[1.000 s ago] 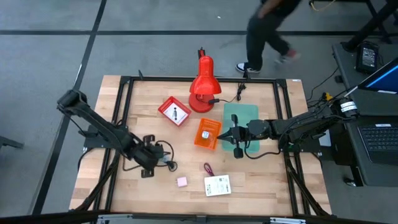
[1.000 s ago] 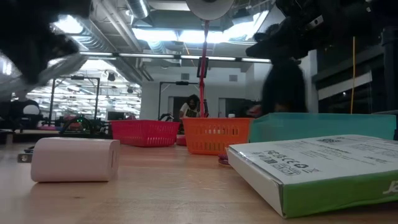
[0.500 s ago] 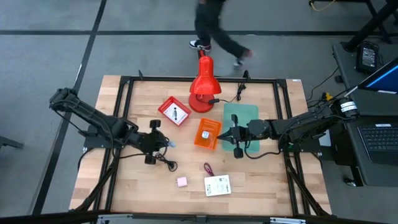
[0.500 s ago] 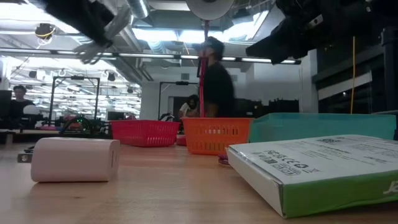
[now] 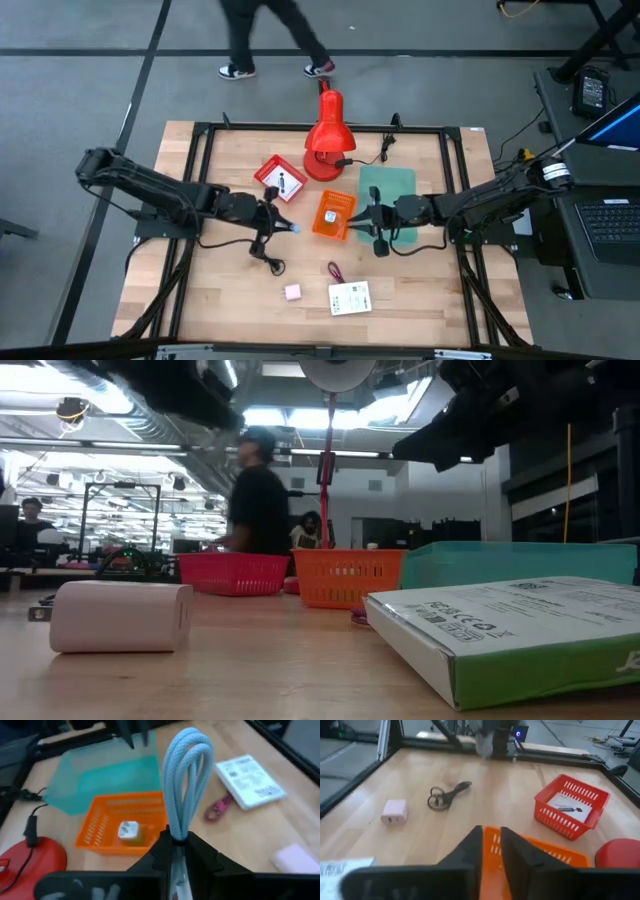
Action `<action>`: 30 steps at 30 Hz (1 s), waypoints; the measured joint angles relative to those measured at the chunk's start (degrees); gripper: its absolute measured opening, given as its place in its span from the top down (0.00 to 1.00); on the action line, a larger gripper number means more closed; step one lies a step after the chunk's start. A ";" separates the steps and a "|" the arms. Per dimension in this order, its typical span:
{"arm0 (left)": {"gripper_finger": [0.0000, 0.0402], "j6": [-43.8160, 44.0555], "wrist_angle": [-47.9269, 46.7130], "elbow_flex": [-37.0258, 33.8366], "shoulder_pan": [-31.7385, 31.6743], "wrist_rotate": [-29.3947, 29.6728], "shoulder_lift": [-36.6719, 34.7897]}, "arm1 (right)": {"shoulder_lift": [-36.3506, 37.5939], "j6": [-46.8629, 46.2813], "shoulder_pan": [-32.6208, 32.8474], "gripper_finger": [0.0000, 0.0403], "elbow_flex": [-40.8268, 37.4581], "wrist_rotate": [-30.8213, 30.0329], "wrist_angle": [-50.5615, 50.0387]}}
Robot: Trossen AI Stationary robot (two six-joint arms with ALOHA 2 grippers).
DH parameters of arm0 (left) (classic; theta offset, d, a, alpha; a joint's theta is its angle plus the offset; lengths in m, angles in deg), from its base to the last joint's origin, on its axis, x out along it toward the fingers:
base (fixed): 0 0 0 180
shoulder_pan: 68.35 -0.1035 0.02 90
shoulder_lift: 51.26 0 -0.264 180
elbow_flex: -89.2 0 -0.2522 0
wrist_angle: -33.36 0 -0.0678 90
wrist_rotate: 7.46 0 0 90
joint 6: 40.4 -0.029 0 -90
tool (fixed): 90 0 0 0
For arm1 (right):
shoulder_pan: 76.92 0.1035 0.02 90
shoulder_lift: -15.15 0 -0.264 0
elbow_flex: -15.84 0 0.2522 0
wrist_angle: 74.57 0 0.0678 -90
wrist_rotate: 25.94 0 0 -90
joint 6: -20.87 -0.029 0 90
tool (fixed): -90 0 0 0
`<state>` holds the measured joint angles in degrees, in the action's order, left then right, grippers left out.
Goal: Pick and place items into bin
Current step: Put the blue charger cable into the green bin
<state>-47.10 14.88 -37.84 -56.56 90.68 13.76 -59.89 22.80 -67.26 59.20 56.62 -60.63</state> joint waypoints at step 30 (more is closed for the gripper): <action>0.93 -3.11 44.39 -7.97 -7.87 -0.35 18.39 | -15.63 6.25 -0.93 0.53 9.53 -5.16 17.53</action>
<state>-50.21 59.28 -45.81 -64.43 90.33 32.16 -75.52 29.06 -68.19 68.73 51.46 -43.10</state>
